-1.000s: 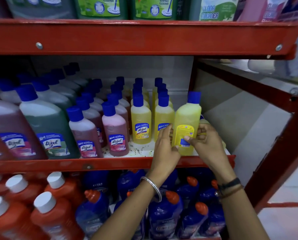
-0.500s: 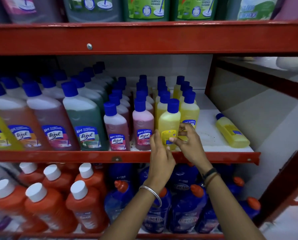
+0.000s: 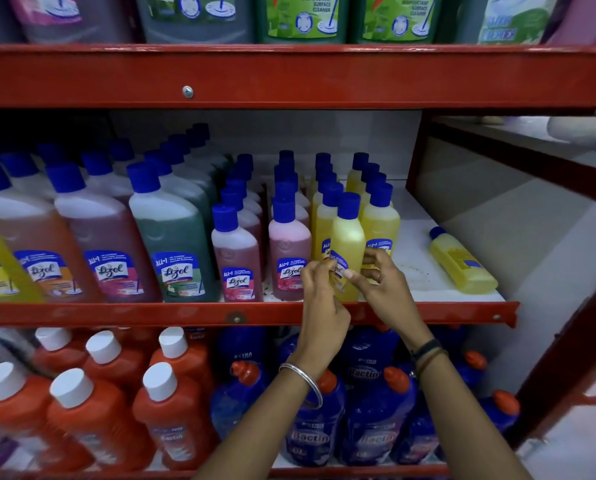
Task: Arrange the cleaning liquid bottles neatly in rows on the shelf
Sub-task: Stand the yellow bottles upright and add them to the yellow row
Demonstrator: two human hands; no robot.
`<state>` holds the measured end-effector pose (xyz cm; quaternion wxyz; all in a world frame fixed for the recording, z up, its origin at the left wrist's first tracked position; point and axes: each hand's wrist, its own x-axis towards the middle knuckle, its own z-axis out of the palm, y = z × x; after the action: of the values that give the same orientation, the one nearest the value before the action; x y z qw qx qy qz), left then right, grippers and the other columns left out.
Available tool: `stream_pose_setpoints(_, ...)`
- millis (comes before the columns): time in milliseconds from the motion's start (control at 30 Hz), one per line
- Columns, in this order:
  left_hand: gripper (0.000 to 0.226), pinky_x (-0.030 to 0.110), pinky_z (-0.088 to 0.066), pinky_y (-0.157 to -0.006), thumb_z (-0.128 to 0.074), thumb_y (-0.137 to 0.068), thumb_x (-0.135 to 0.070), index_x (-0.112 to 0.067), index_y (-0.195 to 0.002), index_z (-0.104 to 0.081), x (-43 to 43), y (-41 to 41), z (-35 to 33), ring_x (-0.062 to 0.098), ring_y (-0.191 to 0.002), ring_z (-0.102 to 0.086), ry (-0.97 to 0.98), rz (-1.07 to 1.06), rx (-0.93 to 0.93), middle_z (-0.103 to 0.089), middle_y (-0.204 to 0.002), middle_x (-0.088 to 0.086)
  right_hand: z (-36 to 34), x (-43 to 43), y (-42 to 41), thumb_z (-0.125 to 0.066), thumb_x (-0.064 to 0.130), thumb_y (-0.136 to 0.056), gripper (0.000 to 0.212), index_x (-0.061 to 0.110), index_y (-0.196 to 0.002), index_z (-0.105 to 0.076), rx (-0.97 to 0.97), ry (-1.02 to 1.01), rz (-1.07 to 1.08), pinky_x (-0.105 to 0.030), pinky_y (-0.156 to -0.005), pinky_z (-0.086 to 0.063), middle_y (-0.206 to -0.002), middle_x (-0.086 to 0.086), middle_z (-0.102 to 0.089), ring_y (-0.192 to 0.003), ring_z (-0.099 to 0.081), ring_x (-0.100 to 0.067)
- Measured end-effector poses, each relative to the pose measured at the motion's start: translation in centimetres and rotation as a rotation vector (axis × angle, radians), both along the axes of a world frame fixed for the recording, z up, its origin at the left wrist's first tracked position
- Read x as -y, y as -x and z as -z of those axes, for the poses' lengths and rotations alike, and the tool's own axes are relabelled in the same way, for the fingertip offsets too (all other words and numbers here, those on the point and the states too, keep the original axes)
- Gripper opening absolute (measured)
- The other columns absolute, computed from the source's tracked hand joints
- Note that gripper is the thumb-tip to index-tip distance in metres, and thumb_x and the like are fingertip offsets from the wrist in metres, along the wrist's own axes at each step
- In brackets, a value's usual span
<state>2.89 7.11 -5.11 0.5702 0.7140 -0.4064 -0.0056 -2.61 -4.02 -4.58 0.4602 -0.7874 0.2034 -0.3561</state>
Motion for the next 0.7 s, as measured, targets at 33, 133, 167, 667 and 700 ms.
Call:
stream_pose_setpoints(33,0.064,0.000,-0.028,-0.097,-0.036,-0.077,0.018,-0.010,-0.134,-0.033,0.1,0.1,-0.1,0.012,-0.122,-0.039,-0.007,0.007,-0.008,-0.030,-0.133,0.004,0.0,0.1,0.1,-0.064,0.018,-0.089,0.028,0.019,-0.113,-0.050,0.024,-0.021,-0.018,-0.034,-0.090,-0.054,-0.109,0.003,-0.064,-0.101,-0.065,-0.015)
stream_pose_setpoints(133,0.073,0.013,-0.029,-0.107,-0.040,-0.082,0.014,-0.008,-0.144,-0.010,0.6,0.7,-0.2,0.013,-0.131,-0.030,-0.047,0.028,-0.051,-0.021,-0.144,0.007,0.0,0.5,0.1,-0.054,0.010,-0.095,0.023,0.020,-0.115,-0.048,0.040,-0.057,-0.105,-0.034,-0.094,-0.053,-0.111,0.003,-0.064,-0.106,-0.064,-0.013)
stream_pose_setpoints(167,0.076,0.026,-0.030,-0.113,-0.041,-0.082,0.013,-0.009,-0.145,-0.005,0.8,0.8,0.0,0.018,-0.137,-0.025,-0.056,0.030,-0.059,-0.016,-0.148,0.010,0.0,0.6,0.1,-0.052,0.011,-0.095,0.023,0.020,-0.116,-0.049,0.034,-0.054,-0.120,-0.034,-0.093,-0.053,-0.112,0.003,-0.064,-0.108,-0.064,-0.015)
stream_pose_setpoints(667,0.071,0.006,-0.024,-0.106,-0.045,-0.084,0.005,-0.015,-0.143,-0.011,1.7,3.8,1.0,0.011,-0.139,-0.016,0.167,-0.135,0.057,0.002,-0.152,-0.002,0.5,0.7,0.5,-0.047,0.001,-0.094,0.033,0.006,-0.126,-0.054,0.061,0.252,0.117,0.000,-0.083,-0.041,-0.114,0.000,-0.060,-0.102,-0.058,-0.010)
stream_pose_setpoints(700,0.069,0.006,-0.023,-0.107,-0.046,-0.084,0.002,-0.017,-0.142,-0.014,2.1,4.2,0.7,0.009,-0.140,-0.014,0.211,-0.137,0.111,0.001,-0.152,-0.001,-0.1,1.2,1.2,-0.046,-0.004,-0.093,0.034,0.006,-0.124,-0.056,0.102,0.276,0.159,0.000,-0.083,-0.042,-0.112,-0.001,-0.061,-0.102,-0.058,-0.009)
